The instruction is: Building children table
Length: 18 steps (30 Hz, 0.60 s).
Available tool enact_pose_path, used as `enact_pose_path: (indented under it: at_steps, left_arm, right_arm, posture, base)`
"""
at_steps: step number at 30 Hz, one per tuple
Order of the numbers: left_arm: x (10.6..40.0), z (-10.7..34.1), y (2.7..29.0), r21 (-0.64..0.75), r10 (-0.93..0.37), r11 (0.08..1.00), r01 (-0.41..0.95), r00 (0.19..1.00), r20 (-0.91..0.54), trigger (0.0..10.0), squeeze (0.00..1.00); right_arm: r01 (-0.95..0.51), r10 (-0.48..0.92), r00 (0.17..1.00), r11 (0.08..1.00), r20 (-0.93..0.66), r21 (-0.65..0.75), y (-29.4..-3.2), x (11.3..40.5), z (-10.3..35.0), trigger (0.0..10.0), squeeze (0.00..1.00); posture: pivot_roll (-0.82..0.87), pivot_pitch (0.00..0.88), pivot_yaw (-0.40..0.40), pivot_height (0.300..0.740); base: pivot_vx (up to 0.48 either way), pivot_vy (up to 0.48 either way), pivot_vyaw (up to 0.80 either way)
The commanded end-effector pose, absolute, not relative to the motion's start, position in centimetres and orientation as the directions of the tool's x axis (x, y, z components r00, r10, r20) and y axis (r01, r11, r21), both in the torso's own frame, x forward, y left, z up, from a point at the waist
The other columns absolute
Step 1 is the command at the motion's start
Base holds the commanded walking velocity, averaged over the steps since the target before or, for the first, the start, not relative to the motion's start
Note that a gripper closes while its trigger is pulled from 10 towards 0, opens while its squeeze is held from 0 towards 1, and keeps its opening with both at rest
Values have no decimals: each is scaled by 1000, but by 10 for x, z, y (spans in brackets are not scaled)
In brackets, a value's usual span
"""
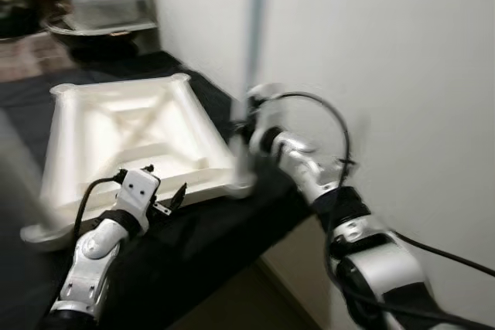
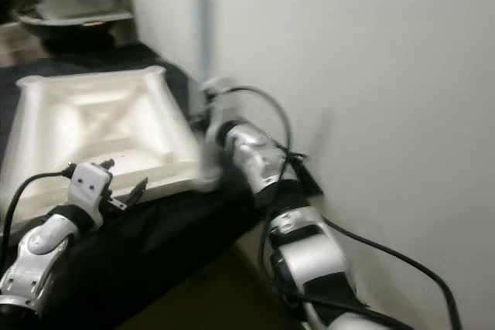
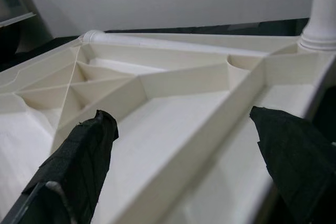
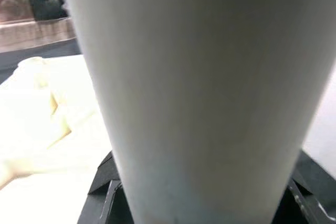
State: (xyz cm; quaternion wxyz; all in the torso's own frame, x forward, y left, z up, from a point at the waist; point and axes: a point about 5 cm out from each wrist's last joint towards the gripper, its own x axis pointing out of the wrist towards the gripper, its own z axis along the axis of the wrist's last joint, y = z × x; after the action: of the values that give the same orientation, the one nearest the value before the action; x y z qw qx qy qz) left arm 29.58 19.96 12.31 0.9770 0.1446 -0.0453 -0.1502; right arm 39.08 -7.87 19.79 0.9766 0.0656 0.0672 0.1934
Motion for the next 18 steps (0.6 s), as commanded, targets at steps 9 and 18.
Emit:
enact_pose_path:
  at_steps: [9, 18]
  left_arm:
    - [298, 123, 197, 300, -320, 907, 295, 947, 38, 10000, 0]
    - [298, 124, 198, 304, -314, 909, 286, 949, 44, 10000, 0]
  right_arm:
    - [-618, 658, 750, 732, -66, 286, -45, 372, 204, 10000, 1000]
    - [-987, 971, 160, 157, 178, 27, -52, 333, 248, 10000, 0]
  posture:
    - [25, 0, -114, 740]
    - [40, 0, -127, 740]
  base:
    - [0, 0, 0]
    - [0, 0, 0]
